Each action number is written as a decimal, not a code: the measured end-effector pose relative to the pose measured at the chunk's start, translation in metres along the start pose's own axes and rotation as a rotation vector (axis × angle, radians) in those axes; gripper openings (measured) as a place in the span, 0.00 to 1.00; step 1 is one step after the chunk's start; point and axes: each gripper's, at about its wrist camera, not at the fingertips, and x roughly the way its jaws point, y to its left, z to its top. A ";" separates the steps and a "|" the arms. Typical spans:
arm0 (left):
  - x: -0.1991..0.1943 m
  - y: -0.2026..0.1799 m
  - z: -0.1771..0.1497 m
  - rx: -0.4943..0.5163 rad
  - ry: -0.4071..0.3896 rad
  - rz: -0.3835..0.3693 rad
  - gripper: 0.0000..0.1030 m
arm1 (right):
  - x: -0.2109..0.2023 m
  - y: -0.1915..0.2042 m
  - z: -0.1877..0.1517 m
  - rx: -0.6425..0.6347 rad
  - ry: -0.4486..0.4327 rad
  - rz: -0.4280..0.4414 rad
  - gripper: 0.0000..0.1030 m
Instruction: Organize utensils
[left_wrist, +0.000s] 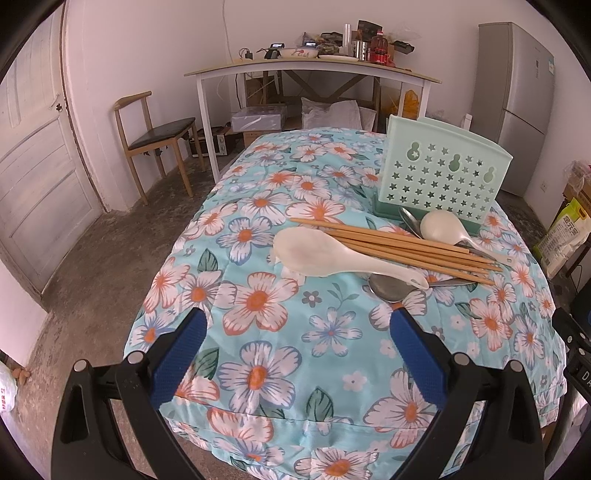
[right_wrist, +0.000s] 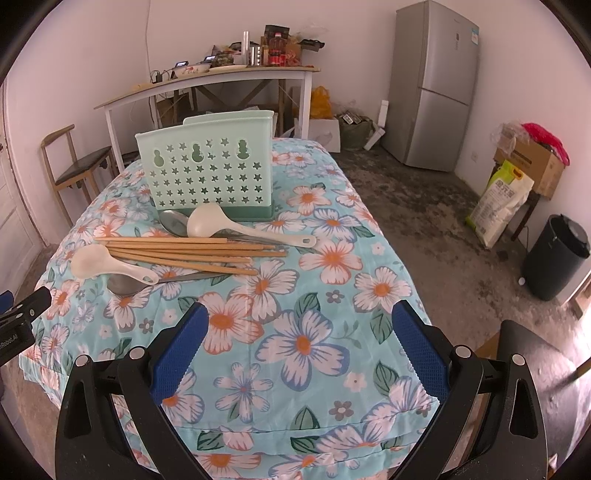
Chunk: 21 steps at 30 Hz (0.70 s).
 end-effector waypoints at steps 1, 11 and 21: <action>-0.001 -0.001 0.000 0.001 0.000 0.001 0.94 | 0.000 0.000 0.000 0.000 -0.001 -0.001 0.92; -0.001 -0.002 0.000 0.000 0.002 0.002 0.94 | 0.000 0.000 0.001 -0.002 -0.001 0.001 0.92; -0.001 -0.003 0.000 0.003 0.004 0.002 0.94 | 0.000 0.001 0.001 -0.003 -0.001 0.002 0.92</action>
